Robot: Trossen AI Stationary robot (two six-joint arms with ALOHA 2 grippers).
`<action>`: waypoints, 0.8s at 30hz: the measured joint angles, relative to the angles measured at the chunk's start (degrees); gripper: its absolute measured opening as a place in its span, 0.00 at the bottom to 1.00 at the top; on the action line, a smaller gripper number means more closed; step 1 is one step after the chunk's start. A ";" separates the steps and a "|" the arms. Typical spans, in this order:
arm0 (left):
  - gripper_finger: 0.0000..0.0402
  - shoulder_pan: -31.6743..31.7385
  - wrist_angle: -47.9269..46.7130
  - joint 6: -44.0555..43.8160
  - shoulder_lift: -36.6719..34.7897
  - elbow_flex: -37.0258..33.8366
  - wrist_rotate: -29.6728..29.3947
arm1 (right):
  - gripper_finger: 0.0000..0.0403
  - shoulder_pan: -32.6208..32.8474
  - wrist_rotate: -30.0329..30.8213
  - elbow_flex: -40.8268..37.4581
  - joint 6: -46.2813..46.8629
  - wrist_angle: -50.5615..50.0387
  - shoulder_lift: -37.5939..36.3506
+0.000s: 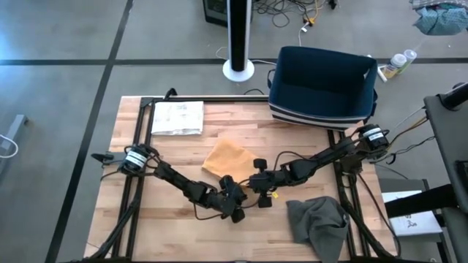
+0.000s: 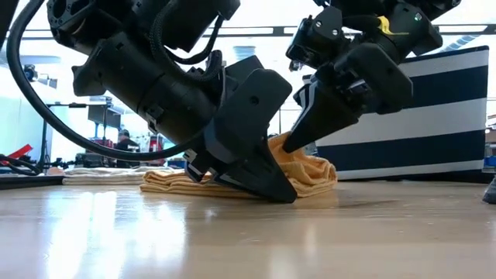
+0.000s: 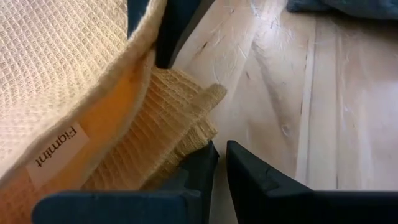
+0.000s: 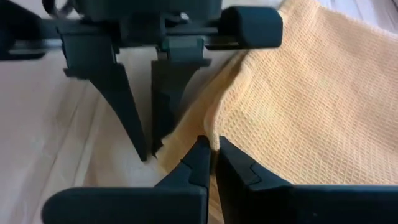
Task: Fold towel
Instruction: Fold the yellow towel
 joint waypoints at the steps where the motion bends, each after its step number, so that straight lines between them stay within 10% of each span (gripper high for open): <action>1: 0.10 0.02 0.00 0.07 0.00 0.00 -0.10 | 0.02 -0.02 -0.61 -0.02 0.04 0.47 0.00; 24: 0.10 0.11 -0.37 0.03 -0.02 -0.02 -0.33 | 0.02 -0.36 -3.96 -0.50 3.52 5.94 5.60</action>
